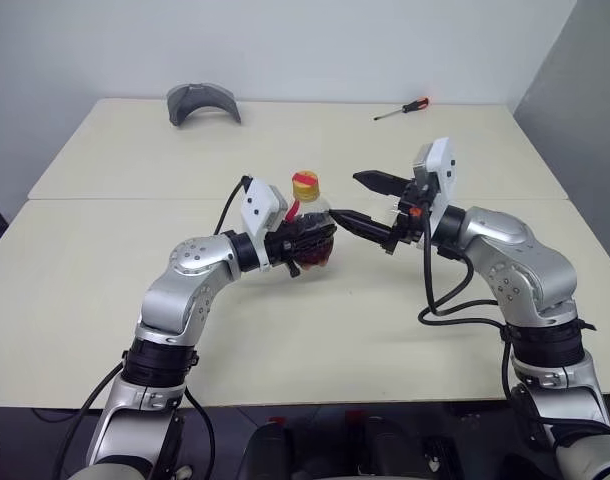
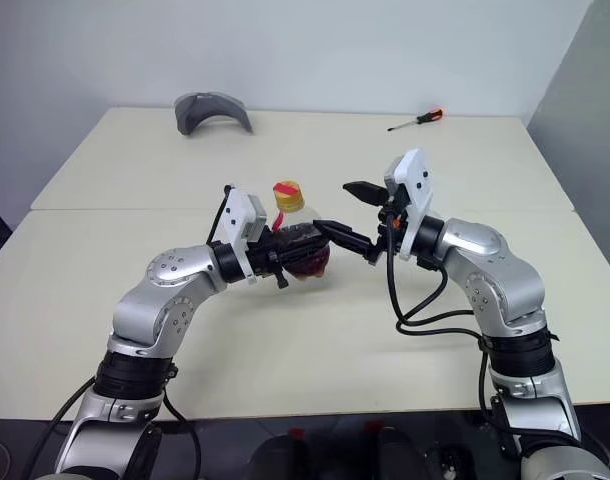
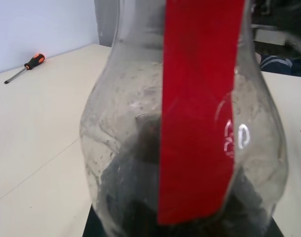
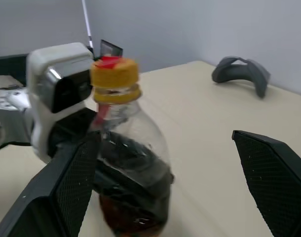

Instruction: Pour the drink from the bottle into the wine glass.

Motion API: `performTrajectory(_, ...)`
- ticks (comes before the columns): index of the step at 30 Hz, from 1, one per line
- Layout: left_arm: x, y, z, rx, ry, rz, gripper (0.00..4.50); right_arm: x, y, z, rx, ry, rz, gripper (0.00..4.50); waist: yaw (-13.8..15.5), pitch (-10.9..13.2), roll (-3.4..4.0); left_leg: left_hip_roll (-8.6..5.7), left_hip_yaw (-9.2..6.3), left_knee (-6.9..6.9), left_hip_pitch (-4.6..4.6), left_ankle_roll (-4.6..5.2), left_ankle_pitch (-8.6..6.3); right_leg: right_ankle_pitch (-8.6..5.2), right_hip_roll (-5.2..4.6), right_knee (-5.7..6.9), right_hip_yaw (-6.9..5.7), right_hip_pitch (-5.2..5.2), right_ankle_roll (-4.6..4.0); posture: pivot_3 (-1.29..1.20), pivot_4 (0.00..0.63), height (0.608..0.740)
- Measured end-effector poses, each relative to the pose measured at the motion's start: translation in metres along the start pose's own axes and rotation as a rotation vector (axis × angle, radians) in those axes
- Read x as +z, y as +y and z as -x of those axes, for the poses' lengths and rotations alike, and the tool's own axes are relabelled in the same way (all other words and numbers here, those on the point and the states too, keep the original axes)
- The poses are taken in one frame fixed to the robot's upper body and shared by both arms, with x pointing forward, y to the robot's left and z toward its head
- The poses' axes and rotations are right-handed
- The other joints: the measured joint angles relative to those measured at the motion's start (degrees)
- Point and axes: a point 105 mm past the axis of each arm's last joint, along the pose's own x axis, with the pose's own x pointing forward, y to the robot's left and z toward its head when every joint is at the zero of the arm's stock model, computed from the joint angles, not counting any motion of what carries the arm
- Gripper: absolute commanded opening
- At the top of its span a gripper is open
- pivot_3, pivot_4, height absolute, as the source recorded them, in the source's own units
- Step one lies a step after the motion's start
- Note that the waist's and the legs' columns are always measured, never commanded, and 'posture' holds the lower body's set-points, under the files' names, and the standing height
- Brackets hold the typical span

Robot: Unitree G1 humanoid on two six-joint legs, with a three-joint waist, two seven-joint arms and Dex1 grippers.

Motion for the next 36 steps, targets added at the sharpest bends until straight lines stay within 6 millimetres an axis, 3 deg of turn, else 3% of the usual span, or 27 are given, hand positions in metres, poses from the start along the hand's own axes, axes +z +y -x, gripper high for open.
performTrajectory(12,0.0,0.0,0.0,0.0,0.0,0.0,1.01,0.023,0.012,-0.022,0.04,-0.087,-0.009,4.5,0.0,0.0,0.0,-0.02,0.0,0.0,-0.01,0.0,0.0,0.0,0.0,0.0,-0.03,0.01,0.0,0.0,0.15,0.74)
performTrajectory(36,-0.002,-0.001,0.0,0.002,0.0,0.008,1.01,0.014,0.001,-0.026,-0.027,-0.058,0.038,4.5,0.0,0.0,0.0,-0.01,0.01,0.0,-0.01,0.0,0.0,0.0,0.0,0.0,-0.02,0.0,0.0,0.0,0.15,0.74)
